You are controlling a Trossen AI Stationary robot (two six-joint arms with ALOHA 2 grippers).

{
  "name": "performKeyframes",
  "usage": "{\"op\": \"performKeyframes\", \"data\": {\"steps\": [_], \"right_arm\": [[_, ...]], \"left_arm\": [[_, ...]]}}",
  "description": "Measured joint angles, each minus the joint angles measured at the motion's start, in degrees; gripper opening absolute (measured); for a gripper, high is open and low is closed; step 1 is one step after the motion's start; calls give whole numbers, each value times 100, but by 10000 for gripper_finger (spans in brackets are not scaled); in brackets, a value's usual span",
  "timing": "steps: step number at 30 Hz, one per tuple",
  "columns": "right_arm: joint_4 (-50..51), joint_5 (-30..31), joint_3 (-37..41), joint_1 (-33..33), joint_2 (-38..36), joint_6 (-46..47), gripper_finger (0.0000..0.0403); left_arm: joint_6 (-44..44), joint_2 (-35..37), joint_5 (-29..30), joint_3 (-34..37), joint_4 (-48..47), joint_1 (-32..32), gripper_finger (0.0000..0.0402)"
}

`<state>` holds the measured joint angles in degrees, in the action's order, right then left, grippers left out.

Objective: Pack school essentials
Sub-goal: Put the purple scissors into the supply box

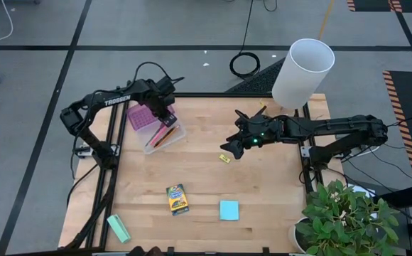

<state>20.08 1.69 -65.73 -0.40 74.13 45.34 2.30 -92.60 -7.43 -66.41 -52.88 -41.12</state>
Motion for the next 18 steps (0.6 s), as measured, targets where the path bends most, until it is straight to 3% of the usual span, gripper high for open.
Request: {"op": "performKeyframes", "data": {"steps": [18], "right_arm": [[-2, 151, 0, 0, 0, -87, 258]], "left_arm": [[128, 7, 128, 354, 136, 114, 47]]}}
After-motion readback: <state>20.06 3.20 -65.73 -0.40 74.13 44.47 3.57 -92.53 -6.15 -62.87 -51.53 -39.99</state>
